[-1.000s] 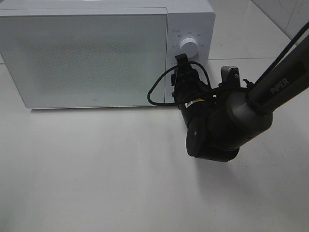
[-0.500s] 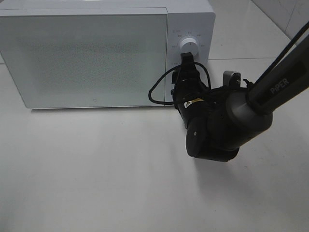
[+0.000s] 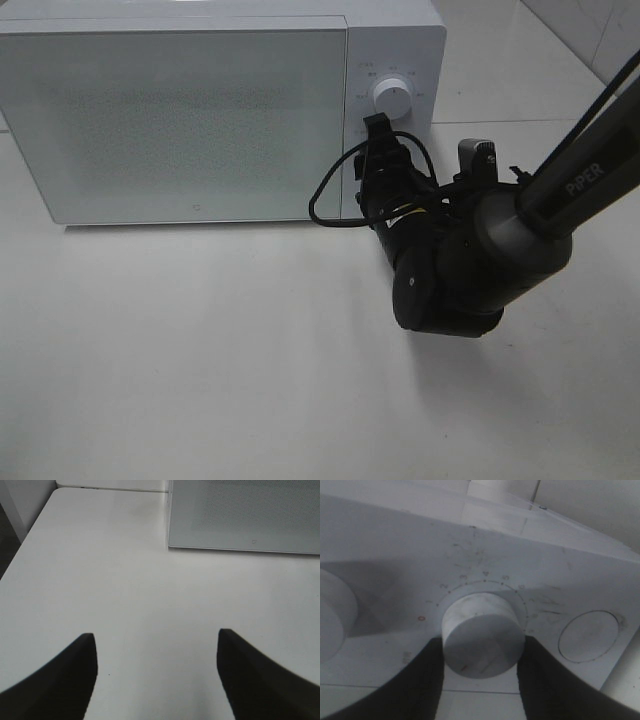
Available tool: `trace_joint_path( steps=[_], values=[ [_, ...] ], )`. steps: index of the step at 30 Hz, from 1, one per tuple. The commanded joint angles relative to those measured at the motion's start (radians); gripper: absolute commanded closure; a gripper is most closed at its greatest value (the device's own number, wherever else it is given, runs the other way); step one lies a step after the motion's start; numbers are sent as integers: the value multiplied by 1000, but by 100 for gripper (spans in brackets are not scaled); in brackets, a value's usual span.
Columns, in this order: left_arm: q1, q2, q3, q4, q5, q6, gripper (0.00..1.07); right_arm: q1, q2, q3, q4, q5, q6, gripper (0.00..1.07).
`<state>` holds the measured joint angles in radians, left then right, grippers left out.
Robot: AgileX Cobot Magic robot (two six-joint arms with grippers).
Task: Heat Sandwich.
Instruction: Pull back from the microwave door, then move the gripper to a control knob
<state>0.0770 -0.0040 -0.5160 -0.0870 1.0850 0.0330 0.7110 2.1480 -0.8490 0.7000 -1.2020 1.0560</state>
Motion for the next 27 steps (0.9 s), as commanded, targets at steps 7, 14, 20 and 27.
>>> trace_joint_path(
  steps=[7, 14, 20, 27],
  values=[
    [2, -17, 1, -3, -16, 1, 41, 14, -46, 45, -49, -185, -140, 48],
    [2, -17, 1, -3, -16, 1, 41, 14, -165, 127, -116, -127, -431, 48],
    [2, -17, 1, -3, -16, 1, 41, 14, -243, 178, -131, -30, -566, 48],
    [2, -17, 1, -3, -16, 1, 41, 14, -372, 211, -209, 265, -781, 48]
  ],
)
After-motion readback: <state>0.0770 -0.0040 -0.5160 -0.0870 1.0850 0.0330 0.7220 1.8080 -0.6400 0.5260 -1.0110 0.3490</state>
